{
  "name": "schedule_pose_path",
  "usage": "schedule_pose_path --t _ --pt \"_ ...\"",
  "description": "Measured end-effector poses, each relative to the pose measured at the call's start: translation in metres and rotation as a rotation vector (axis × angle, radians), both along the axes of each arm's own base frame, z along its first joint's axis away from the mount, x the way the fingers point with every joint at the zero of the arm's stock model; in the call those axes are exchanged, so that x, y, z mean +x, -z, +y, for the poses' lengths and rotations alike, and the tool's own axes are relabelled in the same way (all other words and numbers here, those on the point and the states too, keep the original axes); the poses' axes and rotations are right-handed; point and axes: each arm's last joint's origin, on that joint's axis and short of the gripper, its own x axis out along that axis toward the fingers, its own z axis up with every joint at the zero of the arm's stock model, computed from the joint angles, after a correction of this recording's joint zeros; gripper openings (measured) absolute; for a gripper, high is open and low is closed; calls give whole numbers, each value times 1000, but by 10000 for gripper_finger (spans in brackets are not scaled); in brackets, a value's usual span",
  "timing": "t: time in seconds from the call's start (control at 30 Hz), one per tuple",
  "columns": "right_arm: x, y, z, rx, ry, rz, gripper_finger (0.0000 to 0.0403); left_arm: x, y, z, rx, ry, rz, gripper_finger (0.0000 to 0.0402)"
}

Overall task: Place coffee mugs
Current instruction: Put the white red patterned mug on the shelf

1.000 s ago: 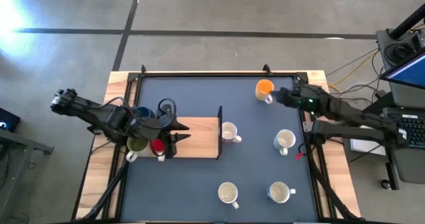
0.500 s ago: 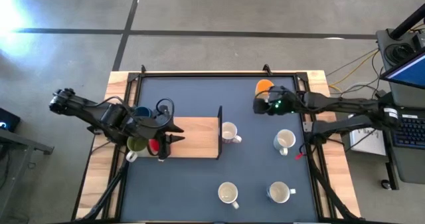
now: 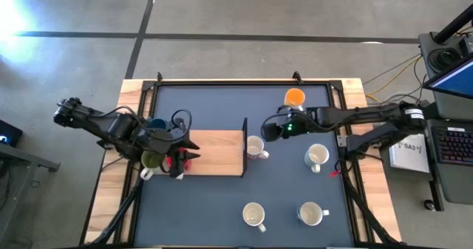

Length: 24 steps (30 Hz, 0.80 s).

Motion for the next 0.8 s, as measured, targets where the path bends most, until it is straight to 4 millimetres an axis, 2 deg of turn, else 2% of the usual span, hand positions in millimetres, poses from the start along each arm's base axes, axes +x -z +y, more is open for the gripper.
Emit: schedule_pose_path --t 0.43,0.8 --pt "42 12 11 -54 -134 226 91 -12 0 -2 -22 28 47 103" --pt "56 37 18 -59 -174 332 90 -19 1 -3 -17 46 70 103"
